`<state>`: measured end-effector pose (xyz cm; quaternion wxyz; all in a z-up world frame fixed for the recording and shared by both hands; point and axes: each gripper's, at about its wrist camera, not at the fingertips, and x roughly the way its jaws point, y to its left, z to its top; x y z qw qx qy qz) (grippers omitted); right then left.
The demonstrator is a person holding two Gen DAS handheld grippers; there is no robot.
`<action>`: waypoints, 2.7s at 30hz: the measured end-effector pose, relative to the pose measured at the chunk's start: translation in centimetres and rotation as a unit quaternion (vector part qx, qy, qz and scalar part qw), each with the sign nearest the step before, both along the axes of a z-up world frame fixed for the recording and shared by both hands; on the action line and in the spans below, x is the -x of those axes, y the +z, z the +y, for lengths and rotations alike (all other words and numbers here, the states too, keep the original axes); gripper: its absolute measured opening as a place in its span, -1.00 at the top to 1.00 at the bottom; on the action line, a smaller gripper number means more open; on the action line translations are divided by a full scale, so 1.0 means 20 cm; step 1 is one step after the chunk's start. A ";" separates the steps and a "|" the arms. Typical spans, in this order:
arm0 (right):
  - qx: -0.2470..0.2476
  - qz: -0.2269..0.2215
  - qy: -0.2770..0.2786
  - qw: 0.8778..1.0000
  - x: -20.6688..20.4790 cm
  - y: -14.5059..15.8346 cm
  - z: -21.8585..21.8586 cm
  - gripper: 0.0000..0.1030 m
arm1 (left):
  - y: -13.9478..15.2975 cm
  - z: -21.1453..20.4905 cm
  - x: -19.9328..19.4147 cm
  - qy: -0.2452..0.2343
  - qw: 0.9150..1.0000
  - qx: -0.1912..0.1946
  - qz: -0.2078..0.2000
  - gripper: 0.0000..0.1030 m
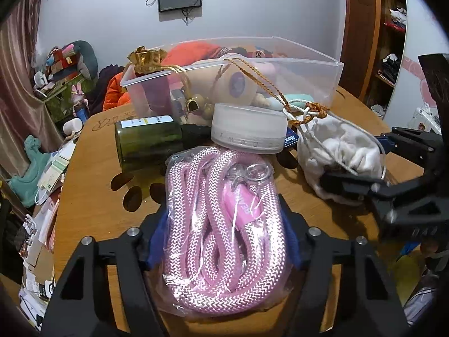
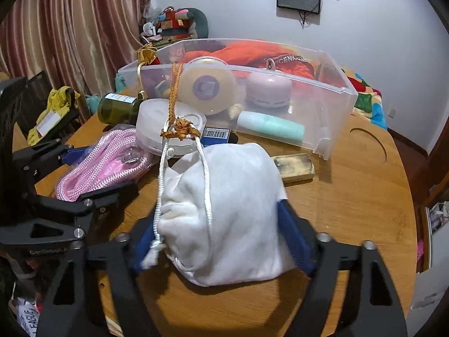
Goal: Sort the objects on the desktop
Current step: 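Grasp the bagged pink rope bundle with the left tool while the right tool grasps the white drawstring pouch, then lift and carry the pink rope bundle and white pouch over the clear bin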
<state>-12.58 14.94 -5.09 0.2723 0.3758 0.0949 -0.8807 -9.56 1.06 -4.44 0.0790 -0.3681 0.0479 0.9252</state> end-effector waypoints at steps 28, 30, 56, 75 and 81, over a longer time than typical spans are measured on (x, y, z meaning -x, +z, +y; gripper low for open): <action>0.081 0.064 -0.015 0.995 -0.09 0.31 0.12 0.42 | 0.25 -0.07 -0.14 0.017 0.996 -0.060 0.065 -0.13; 0.079 0.072 -0.018 0.994 -0.08 0.33 0.12 0.42 | 0.27 -0.07 -0.13 0.017 0.995 -0.064 0.074 -0.13; 0.046 0.127 -0.019 0.991 0.24 0.50 0.03 0.42 | 0.57 -0.14 0.24 0.018 0.988 -0.075 0.133 -0.13; 0.031 0.098 -0.009 0.995 0.49 0.40 -0.06 0.42 | 0.53 -0.14 0.69 0.026 0.993 -0.067 0.094 -0.13; 0.021 0.092 -0.003 0.996 0.51 0.36 -0.12 0.40 | 0.45 -0.12 0.73 0.033 0.995 -0.054 0.074 -0.14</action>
